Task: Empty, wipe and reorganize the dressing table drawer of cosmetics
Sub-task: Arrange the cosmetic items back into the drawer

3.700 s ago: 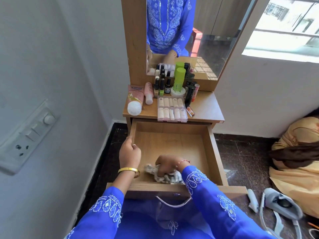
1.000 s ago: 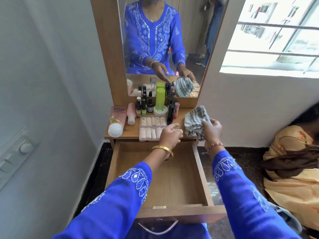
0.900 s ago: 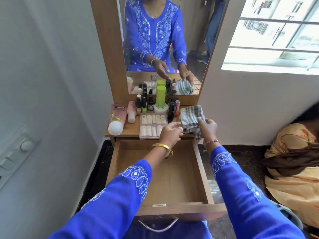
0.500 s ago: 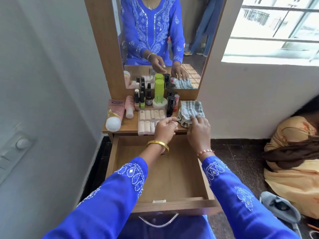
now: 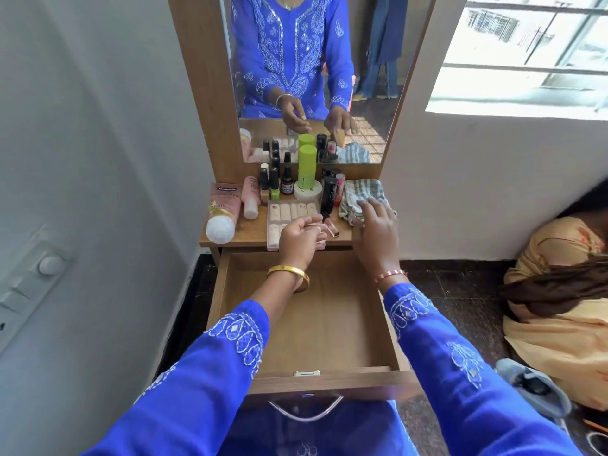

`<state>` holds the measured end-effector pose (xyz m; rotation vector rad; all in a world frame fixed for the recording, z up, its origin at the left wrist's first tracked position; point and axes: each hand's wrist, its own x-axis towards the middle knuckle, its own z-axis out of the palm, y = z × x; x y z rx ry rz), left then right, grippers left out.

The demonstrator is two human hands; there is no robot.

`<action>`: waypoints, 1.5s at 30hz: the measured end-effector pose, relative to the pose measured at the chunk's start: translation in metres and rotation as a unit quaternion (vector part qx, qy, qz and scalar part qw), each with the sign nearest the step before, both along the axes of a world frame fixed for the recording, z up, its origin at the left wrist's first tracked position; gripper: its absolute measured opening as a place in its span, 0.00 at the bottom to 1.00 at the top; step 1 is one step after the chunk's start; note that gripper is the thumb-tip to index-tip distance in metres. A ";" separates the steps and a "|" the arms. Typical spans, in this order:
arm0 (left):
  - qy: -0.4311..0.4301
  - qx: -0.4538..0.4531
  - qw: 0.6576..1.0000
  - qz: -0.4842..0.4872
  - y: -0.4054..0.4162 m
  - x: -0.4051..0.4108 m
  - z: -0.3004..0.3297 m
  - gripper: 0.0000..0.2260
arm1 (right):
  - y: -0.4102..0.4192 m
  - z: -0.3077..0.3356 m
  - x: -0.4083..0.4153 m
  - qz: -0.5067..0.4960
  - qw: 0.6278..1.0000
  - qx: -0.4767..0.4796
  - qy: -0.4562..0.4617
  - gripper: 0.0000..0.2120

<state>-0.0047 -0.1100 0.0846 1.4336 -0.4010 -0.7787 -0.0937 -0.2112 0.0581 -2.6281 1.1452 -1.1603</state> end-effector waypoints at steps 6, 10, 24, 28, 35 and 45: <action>0.042 -0.021 0.990 0.135 0.031 0.019 -0.012 0.10 | 0.052 0.000 0.024 0.138 0.989 -0.043 0.011 0.11; 0.045 -0.001 0.984 0.172 0.052 0.032 -0.021 0.12 | 0.066 -0.011 0.042 0.157 0.975 -0.057 0.147 0.16; 0.078 0.042 0.986 0.140 0.070 0.039 -0.031 0.08 | 0.058 -0.008 0.046 0.159 0.931 -0.207 0.256 0.19; 0.113 0.031 0.986 0.119 0.075 0.036 -0.026 0.10 | 0.067 -0.005 0.032 0.185 0.938 -0.246 0.160 0.15; 0.106 0.016 0.992 0.063 0.092 0.024 -0.020 0.12 | 0.103 -0.020 -0.005 0.213 0.940 -0.247 0.100 0.15; 0.060 0.069 0.993 0.075 0.128 0.009 -0.062 0.09 | 0.126 -0.046 -0.035 0.173 0.984 0.037 0.036 0.18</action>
